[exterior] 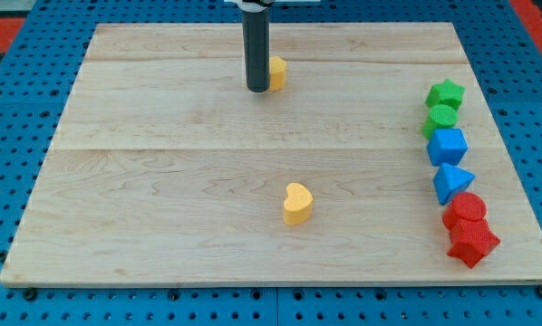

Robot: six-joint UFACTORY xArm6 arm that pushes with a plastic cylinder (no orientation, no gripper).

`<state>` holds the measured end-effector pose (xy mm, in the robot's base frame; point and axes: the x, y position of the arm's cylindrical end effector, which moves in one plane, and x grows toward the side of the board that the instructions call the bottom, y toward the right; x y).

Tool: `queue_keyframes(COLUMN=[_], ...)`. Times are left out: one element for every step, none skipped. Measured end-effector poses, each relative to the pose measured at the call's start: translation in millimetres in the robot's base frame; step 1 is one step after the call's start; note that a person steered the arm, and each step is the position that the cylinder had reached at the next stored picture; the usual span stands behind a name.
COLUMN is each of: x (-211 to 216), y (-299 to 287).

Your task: Move green star a bit right and slightly left

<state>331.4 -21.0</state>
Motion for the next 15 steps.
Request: queue_keyframes(x=[0,-4,-1,-3,-18,3,36,31,14,7,43,50,41,4,-16], y=[0,38,124,243,323,343,322,295,292,305,316,252,253,266,192])
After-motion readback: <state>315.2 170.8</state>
